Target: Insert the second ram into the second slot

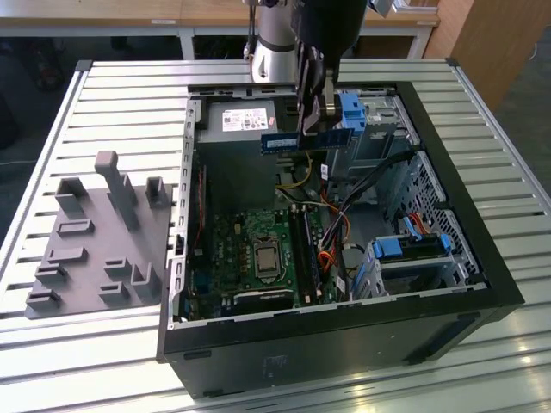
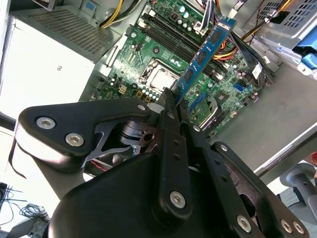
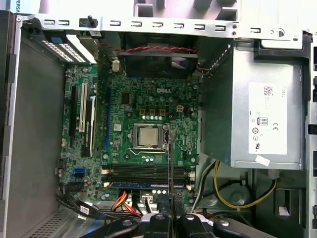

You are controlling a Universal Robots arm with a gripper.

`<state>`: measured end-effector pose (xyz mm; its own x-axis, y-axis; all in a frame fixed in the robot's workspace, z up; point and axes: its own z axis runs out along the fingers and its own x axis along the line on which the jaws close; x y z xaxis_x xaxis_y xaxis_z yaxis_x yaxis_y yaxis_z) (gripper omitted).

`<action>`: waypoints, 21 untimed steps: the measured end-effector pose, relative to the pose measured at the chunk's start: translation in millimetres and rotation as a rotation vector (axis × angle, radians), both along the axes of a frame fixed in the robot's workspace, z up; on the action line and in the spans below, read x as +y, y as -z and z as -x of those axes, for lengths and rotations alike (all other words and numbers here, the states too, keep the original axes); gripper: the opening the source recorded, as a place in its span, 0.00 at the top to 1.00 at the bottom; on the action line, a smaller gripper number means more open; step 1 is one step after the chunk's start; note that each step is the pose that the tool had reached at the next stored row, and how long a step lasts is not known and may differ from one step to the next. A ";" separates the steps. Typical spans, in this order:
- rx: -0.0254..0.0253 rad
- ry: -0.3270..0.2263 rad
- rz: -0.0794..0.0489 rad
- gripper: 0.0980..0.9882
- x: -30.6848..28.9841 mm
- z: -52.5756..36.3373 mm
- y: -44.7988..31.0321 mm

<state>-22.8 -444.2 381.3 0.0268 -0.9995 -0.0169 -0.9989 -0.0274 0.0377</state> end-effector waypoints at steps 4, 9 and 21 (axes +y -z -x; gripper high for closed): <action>0.0001 0.012 0.000 0.96 -0.2 0.0 0.0; 0.0000 0.047 0.001 0.96 -0.2 -0.1 0.0; 0.0000 0.132 0.000 0.96 -0.2 0.0 0.1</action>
